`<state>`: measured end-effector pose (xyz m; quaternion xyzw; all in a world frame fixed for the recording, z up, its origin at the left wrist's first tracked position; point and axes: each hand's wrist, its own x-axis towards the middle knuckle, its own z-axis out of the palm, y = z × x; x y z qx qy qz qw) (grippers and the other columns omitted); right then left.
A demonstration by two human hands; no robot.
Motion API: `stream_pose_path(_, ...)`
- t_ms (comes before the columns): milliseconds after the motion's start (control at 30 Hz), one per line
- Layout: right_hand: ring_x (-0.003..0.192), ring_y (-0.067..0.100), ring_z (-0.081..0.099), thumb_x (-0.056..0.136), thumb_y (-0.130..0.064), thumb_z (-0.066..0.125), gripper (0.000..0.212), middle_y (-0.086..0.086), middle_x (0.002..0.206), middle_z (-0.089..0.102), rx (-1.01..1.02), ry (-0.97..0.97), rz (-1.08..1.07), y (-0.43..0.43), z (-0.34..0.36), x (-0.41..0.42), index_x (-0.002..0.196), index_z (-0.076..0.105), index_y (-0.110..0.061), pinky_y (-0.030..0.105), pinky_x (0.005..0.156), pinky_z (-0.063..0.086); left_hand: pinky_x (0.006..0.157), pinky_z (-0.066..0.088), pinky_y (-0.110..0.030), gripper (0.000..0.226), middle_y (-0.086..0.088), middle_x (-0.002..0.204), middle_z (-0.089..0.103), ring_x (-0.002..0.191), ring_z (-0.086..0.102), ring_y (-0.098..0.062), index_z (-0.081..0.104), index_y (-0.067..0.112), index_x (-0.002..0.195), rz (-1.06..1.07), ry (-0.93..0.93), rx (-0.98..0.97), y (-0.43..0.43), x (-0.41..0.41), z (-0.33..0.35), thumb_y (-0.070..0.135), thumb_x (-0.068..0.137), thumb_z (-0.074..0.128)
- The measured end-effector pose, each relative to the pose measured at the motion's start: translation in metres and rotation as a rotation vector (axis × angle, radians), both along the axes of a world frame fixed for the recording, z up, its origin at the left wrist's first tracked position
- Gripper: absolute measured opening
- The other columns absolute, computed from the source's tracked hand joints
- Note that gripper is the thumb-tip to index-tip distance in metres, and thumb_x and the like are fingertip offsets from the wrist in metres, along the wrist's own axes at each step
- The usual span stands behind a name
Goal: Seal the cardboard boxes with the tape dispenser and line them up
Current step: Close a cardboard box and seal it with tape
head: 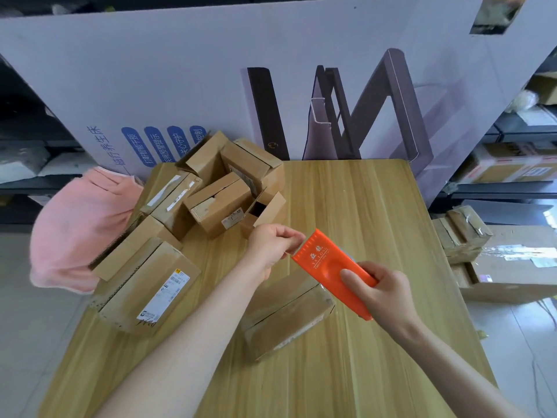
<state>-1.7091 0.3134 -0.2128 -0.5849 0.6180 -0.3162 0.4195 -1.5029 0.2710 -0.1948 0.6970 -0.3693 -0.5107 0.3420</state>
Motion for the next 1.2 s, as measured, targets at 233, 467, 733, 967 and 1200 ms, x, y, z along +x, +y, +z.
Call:
stream_pose_path(233, 0.058, 0.022, 0.064, 0.077, -0.045, 0.069, 0.033, 0.003, 0.059, 0.066, 0.043, 0.231, -0.046, 0.0, 0.002, 0.006, 0.071, 0.069, -0.012, 0.037, 0.052, 0.053, 0.087, 0.053, -0.037, 0.024, 0.001, 0.076, 0.07, 0.085, 0.063, -0.017, 0.068, 0.018, 0.066, 0.001, -0.186, 0.05, -0.032, -0.004, -0.031, 0.003, 0.084, 0.066)
stream_pose_path(467, 0.053, 0.017, 0.063, 0.077, -0.043, 0.072, 0.024, -0.004, 0.052, 0.063, 0.148, 0.287, -0.111, 0.034, -0.012, -0.031, 0.065, 0.068, -0.022, 0.034, 0.051, 0.05, 0.067, 0.043, -0.022, 0.027, 0.003, 0.086, 0.072, 0.086, 0.065, -0.014, 0.067, 0.024, 0.066, -0.074, -0.36, 0.071, -0.042, -0.007, -0.061, 0.008, 0.088, 0.065)
stream_pose_path(733, 0.042, 0.016, 0.062, 0.077, -0.042, 0.073, 0.022, -0.003, 0.051, 0.064, 0.309, 0.344, -0.214, 0.08, -0.032, -0.075, 0.063, 0.069, -0.025, 0.041, 0.046, 0.055, 0.073, 0.043, -0.024, 0.007, 0.004, 0.088, 0.068, 0.081, 0.059, -0.013, 0.072, 0.016, 0.084, -0.109, -0.467, 0.109, -0.033, 0.007, -0.091, 0.016, 0.089, 0.067)
stream_pose_path(967, 0.039, 0.014, 0.061, 0.08, -0.048, 0.065, 0.031, 0.0, 0.054, 0.066, 0.389, 0.455, -0.215, 0.074, -0.042, -0.07, 0.068, 0.069, -0.02, 0.037, 0.048, 0.055, 0.076, 0.045, -0.024, 0.007, 0.003, 0.09, 0.07, 0.085, 0.06, -0.013, 0.073, 0.017, 0.088, -0.17, -0.504, 0.039, -0.038, 0.002, -0.104, 0.023, 0.086, 0.07)
stream_pose_path(1200, 0.045, 0.011, 0.062, 0.082, -0.051, 0.062, 0.031, -0.006, 0.055, 0.065, 0.428, 0.522, -0.22, 0.075, -0.052, -0.067, 0.066, 0.066, -0.024, 0.025, 0.043, 0.045, 0.075, 0.045, -0.024, 0.007, 0.003, 0.092, 0.07, 0.083, 0.059, -0.012, 0.073, 0.018, 0.087, -0.235, -0.525, 0.031, -0.04, -0.002, -0.114, 0.024, 0.086, 0.07)
